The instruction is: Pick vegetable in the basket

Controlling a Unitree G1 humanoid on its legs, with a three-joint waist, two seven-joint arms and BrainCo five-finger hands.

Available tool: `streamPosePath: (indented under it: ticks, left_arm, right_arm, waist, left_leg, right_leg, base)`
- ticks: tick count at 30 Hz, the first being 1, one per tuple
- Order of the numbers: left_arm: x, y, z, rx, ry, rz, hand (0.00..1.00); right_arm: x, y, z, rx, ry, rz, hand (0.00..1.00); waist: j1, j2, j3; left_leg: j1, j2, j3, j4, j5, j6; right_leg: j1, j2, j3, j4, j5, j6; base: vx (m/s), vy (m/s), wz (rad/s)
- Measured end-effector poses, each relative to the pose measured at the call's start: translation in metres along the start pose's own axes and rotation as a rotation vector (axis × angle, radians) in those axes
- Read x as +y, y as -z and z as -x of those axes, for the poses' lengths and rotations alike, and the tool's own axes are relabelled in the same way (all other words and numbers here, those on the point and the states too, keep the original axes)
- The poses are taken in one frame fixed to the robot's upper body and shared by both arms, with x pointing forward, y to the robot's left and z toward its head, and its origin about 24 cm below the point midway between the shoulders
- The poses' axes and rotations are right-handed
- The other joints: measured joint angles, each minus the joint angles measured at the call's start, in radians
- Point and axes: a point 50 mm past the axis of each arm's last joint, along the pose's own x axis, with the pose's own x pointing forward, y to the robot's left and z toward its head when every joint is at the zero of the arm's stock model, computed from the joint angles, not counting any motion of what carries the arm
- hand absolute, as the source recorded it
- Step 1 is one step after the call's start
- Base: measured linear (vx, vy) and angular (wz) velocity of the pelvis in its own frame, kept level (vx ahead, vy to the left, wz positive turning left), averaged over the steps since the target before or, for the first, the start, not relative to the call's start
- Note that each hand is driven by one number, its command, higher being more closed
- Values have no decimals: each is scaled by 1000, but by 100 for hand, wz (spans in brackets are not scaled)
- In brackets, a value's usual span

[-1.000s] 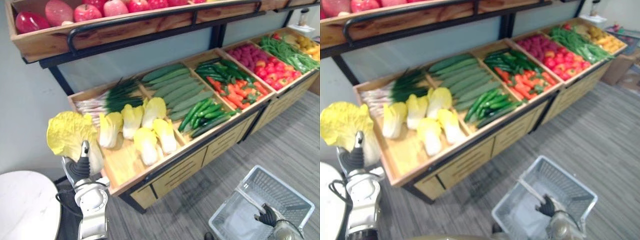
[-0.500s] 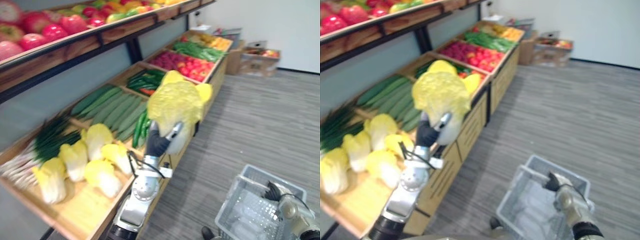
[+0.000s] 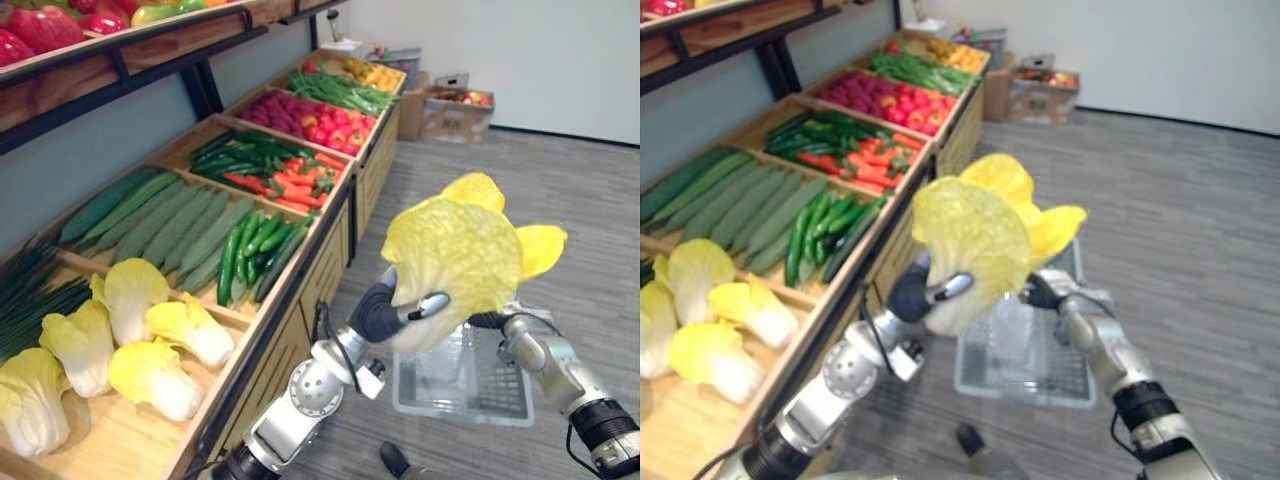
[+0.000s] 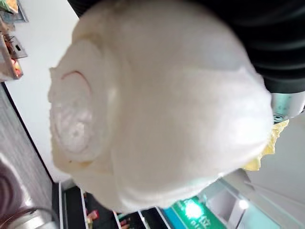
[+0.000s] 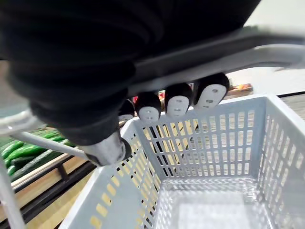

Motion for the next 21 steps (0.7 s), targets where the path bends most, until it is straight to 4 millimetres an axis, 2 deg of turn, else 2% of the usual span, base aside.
streamPosePath:
  ticks: [5,10,13,16,21]
  left_arm:
    - [-4,7,11,58,130,-37,100]
    - [-19,13,17,91,236,-16,100]
    - [-27,25,24,148,315,-31,100]
    - [-31,35,31,200,369,-43,100]
    - [-43,40,39,222,465,-68,100]
  right_arm:
    - [-8,-1,4,-43,-30,0,100]
    - [1,-6,5,-73,-109,-65,100]
    - [2,-11,5,-99,-131,-92,100]
    - [-7,-19,-2,-135,-114,-107,100]
    - [-21,-25,-10,-165,-70,-128,100]
  waist:
    - [-5,-1,2]
    - [-7,1,7]
    - [-7,2,8]
    - [-10,3,9]
    - [-10,4,9]
  left_leg:
    - [-19,1,-6,8,-2,-3]
    - [-32,10,-4,21,-4,-3]
    - [-32,10,-4,22,-5,-4]
    - [-36,15,-4,29,-8,-3]
    - [-43,18,-5,32,-8,-2]
  right_leg:
    - [-11,-8,-12,0,0,0]
    - [-19,-9,-15,-1,2,3]
    - [-19,-9,-16,-1,2,3]
    - [-21,-9,-17,-1,2,3]
    - [-25,-9,-20,-2,2,3]
  base:
    - [-3,53,8]
    - [11,52,2]
    - [9,48,1]
    - [12,57,1]
    - [15,59,2]
